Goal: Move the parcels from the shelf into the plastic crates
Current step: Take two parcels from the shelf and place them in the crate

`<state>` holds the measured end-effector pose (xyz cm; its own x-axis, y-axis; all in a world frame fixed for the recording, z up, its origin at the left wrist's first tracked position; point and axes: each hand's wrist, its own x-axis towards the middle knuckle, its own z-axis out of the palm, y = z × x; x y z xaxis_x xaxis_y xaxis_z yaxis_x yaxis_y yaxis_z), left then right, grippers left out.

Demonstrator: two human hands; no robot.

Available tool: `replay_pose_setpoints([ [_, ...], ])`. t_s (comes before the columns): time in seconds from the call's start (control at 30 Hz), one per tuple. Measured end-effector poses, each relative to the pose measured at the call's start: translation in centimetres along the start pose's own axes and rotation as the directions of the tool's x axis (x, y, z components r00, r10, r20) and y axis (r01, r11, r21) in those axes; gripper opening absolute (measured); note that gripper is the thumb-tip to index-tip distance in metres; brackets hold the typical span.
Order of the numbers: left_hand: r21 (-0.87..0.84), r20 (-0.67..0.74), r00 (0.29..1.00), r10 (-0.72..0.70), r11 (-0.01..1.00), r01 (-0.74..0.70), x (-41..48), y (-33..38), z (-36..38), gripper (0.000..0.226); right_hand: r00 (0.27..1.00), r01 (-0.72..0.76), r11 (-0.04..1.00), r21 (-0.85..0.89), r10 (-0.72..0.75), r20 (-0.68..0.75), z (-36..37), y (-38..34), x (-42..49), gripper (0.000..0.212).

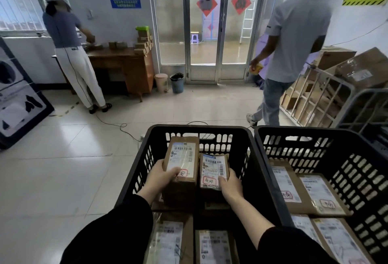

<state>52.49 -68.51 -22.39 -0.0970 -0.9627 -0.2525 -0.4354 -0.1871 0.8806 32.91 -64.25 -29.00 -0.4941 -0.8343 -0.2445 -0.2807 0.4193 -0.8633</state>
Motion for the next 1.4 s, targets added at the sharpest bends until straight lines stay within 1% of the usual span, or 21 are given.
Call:
replay_pose_setpoints([
  [0.13, -0.027, -0.003, 1.000, -0.007, 1.000, 0.007, 0.2, -0.2, 0.1, 0.057, 0.999, 0.010, 1.000, -0.028, -0.009, 0.035, -0.2, -0.1, 0.2, 0.049],
  [0.17, -0.021, -0.004, 1.000, -0.010, 1.000, 0.010, 0.2, -0.2, 0.0, 0.061, 1.000, 0.020, 0.998, -0.063, -0.018, 0.018, -0.2, -0.1, 0.0, 0.050],
  [0.2, 0.006, -0.015, 1.000, 0.006, 1.000, -0.006, 0.2, -0.1, -0.1, 0.064, 0.999, 0.040, 0.990, -0.135, -0.043, -0.021, -0.3, -0.1, -0.2, 0.052],
  [0.23, 0.067, -0.041, 0.998, 0.054, 0.996, -0.052, 0.1, -0.1, -0.2, 0.065, 0.993, 0.080, 0.968, -0.239, -0.097, -0.060, -0.3, -0.3, -0.5, 0.055],
  [0.27, 0.160, -0.074, 0.987, 0.141, 0.979, -0.127, 0.1, -0.1, -0.3, 0.062, 0.979, 0.149, 0.922, -0.357, -0.188, -0.079, -0.3, -0.5, -0.8, 0.056],
  [0.3, 0.271, -0.093, 0.963, 0.252, 0.937, -0.219, 0.0, 0.0, -0.4, 0.059, 0.953, 0.235, 0.860, -0.452, -0.294, -0.065, -0.2, -0.7, -1.0, 0.055],
  [0.33, 0.377, -0.081, 0.930, 0.358, 0.875, -0.303, 0.0, 0.1, -0.4, 0.057, 0.927, 0.313, 0.804, -0.505, -0.375, -0.023, 0.0, -0.9, -1.2, 0.053],
  [0.37, 0.463, -0.040, 0.903, 0.428, 0.809, -0.363, 0.0, 0.2, -0.3, 0.057, 0.909, 0.368, 0.759, -0.537, -0.416, 0.034, 0.3, -1.1, -1.2, 0.050],
  [0.4, 0.526, 0.019, 0.890, 0.456, 0.752, -0.397, 0.1, 0.3, -0.1, 0.057, 0.896, 0.405, 0.723, -0.559, -0.437, 0.084, 0.5, -1.2, -1.2, 0.047],
  [0.43, 0.571, 0.083, 0.887, 0.455, 0.708, -0.416, 0.2, 0.4, 0.1, 0.057, 0.887, 0.430, 0.696, -0.575, -0.446, 0.123, 0.6, -1.2, -1.1, 0.045],
  [0.5, 0.627, 0.184, 0.893, 0.411, 0.651, -0.429, 0.5, 0.6, 0.3, 0.053, 0.885, 0.446, 0.674, -0.589, -0.429, 0.179, 0.4, -1.2, -0.7, 0.041],
  [0.6, 0.666, 0.259, 0.897, 0.358, 0.606, -0.435, 1.0, 0.5, 0.3, 0.047, 0.892, 0.447, 0.664, -0.600, -0.385, 0.239, 0.0, -1.4, 0.1, 0.039],
  [0.8, 0.685, 0.268, 0.916, 0.299, 0.609, -0.400, 1.5, -0.1, 0.4, 0.048, 0.883, 0.460, 0.622, -0.633, -0.397, 0.250, 0.6, -0.6, 0.1, 0.038],
  [0.9, 0.700, 0.263, 0.921, 0.289, 0.600, -0.388, 1.2, 0.2, 0.4, 0.048, 0.892, 0.445, 0.619, -0.647, -0.366, 0.265, 0.3, -1.1, -0.1, 0.038],
  [1.0, 0.734, 0.261, 0.916, 0.305, 0.553, -0.394, 0.7, 0.8, 0.6, 0.046, 0.906, 0.424, 0.638, -0.643, -0.317, 0.282, -0.4, -2.1, -0.1, 0.037],
  [1.07, 0.763, 0.258, 0.909, 0.327, 0.508, -0.400, 0.3, 1.4, 0.8, 0.045, 0.913, 0.407, 0.673, -0.617, -0.302, 0.273, -1.1, -2.9, -0.4, 0.043],
  [1.13, 0.773, 0.240, 0.896, 0.373, 0.485, -0.409, 0.0, 2.0, 1.1, 0.046, 0.909, 0.415, 0.689, -0.594, -0.334, 0.248, -1.8, -3.7, -0.9, 0.049],
  [1.23, 0.754, 0.228, 0.869, 0.439, 0.484, -0.443, -0.6, 3.1, 2.0, 0.052, 0.889, 0.449, 0.663, -0.599, -0.400, 0.223, -3.1, -4.6, -2.0, 0.054],
  [1.4, 0.740, 0.268, 0.851, 0.451, 0.469, -0.482, -1.1, 5.0, 3.5, 0.063, 0.880, 0.444, 0.643, -0.624, -0.443, 0.171, -6.1, -5.5, -4.1, 0.060],
])
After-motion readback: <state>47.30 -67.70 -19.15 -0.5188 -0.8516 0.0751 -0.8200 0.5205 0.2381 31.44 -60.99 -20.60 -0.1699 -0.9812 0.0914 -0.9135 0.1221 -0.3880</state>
